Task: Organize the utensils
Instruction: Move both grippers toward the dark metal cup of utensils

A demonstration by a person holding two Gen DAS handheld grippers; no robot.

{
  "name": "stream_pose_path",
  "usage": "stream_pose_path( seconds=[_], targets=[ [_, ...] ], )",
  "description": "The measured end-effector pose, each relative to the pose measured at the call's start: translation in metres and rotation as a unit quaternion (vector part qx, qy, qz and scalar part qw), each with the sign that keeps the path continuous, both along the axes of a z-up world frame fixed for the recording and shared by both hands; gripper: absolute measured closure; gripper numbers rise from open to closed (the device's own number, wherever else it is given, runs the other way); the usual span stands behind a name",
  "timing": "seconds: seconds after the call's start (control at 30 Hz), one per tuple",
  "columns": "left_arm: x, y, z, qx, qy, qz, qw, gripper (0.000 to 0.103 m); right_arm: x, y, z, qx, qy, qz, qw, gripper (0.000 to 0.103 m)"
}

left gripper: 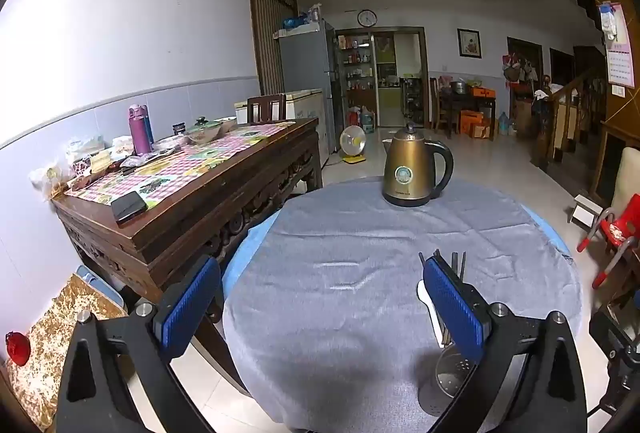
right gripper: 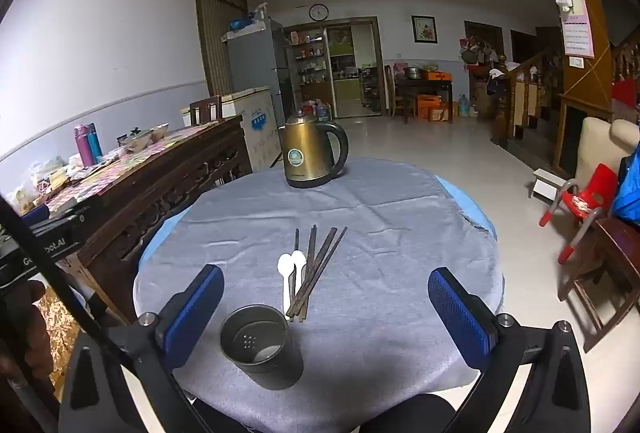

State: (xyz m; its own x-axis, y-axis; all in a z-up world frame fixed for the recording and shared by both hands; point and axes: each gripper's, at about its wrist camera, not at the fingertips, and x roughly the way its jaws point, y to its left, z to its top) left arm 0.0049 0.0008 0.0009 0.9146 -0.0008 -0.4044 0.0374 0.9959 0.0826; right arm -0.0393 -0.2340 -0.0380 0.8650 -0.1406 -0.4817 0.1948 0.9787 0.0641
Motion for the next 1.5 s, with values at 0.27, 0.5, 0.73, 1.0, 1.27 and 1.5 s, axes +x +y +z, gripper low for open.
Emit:
stream_pose_path(
  seconds=[0.27,0.5,0.73,1.0,1.27,1.5],
  targets=[
    [-0.007,0.001,-0.001,-0.008,-0.017,0.002,0.9998,0.002,0.001,0.001,0.0,0.005,0.002,0.004,1.0,0.0],
    [-0.005,0.004,-0.002,-0.006,-0.008,0.005,0.9999,0.002,0.004,0.004,-0.004,0.009,0.002,0.008,1.0,0.0],
    [-0.002,0.004,-0.001,-0.017,0.006,0.007,0.9998,0.002,0.004,0.006,0.0,0.007,0.005,0.012,1.0,0.0],
    [0.0,-0.001,-0.003,-0.005,0.018,0.006,0.9998,0.002,0.003,-0.005,0.002,0.025,-0.004,0.006,1.0,0.0],
    [0.031,-0.006,-0.01,-0.028,0.047,0.012,0.9984,0.002,0.029,-0.02,-0.004,0.041,0.015,0.014,0.999,0.0],
    [0.107,-0.017,-0.047,-0.051,0.119,-0.061,0.9896,0.002,0.092,-0.064,-0.026,0.092,0.051,0.051,0.993,0.014]
  ],
)
